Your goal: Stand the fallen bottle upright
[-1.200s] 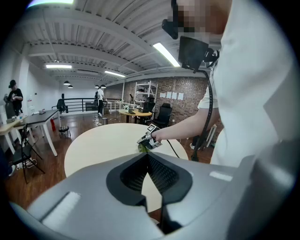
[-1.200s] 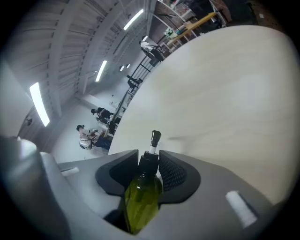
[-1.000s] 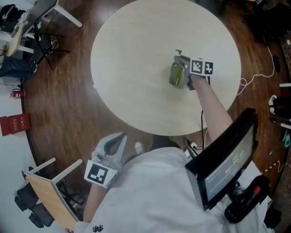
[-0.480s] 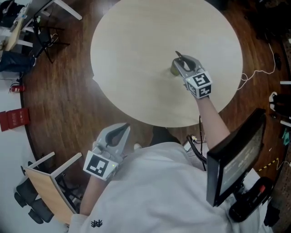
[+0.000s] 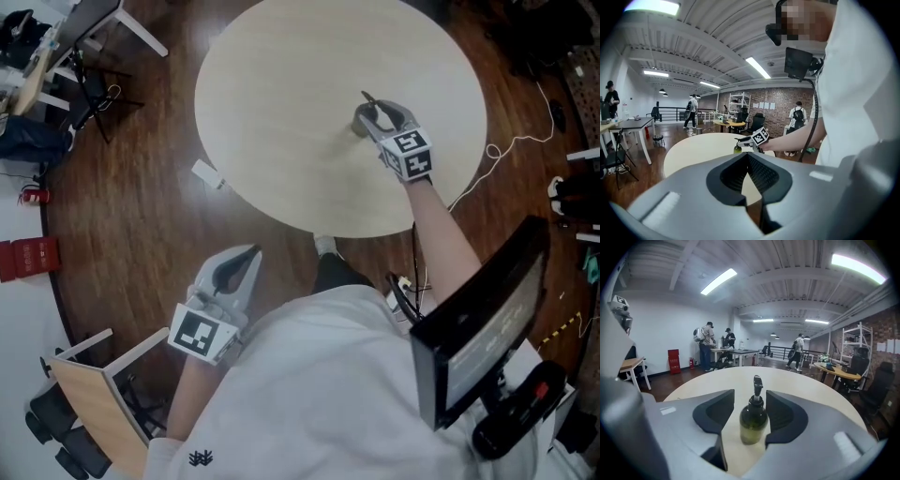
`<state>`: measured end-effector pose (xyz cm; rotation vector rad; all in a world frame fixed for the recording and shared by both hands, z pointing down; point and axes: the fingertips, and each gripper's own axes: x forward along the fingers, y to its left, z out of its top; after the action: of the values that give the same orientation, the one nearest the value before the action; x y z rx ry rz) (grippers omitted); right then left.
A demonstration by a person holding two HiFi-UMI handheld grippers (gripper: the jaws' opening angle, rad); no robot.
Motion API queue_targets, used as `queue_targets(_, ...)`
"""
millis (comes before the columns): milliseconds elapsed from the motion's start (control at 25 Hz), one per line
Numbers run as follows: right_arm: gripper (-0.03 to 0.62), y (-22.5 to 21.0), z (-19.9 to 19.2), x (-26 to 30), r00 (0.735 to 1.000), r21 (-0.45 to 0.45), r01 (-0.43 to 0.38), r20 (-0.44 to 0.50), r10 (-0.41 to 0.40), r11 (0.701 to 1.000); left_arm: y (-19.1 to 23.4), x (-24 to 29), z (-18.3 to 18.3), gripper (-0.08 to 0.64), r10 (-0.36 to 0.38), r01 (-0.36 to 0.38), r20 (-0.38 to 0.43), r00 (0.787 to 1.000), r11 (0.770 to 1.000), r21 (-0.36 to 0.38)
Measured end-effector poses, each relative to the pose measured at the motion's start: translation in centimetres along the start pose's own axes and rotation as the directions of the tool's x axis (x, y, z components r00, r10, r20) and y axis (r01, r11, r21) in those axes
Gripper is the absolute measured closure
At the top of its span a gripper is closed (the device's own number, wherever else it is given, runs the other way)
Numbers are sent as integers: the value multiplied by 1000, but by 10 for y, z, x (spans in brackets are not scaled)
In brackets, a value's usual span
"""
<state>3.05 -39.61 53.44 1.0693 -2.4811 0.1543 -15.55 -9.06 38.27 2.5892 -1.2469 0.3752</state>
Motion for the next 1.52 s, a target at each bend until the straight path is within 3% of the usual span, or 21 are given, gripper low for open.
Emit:
queue_targets(200, 377, 22, 22, -65, 996, 34, 81, 40, -82, 996, 1, -47, -13, 560, -3, 1, 58, 998, 999, 33)
queue_targets(440, 377, 113, 45, -172, 991, 100, 91, 92, -100, 991, -12, -113, -38, 560, -65, 61, 91, 994, 997, 48)
queue_targets(720, 377, 238, 33, -283, 995, 148, 32, 86, -45, 988, -47, -143, -88, 560, -178, 176, 43, 983, 984, 39)
queue_targets(840, 377, 277, 23, -318, 996, 150, 0, 83, -13, 989, -66, -146, -86, 560, -191, 187, 52, 980, 980, 62)
queue_targets(1040, 377, 303, 2, -367, 994, 146, -19, 106, 4, 989, -102, -136, -78, 560, -200, 193, 86, 976, 977, 89)
queue_targets(1200, 379, 304, -16, -419, 995, 132, -15, 101, 1, 991, -158, -127, -67, 560, -225, 218, 108, 968, 973, 69)
queue_targets(1520, 393, 316, -46, -471, 997, 50, -24, 69, 21, 998, -238, -131, -84, 560, -208, 201, 101, 973, 976, 78)
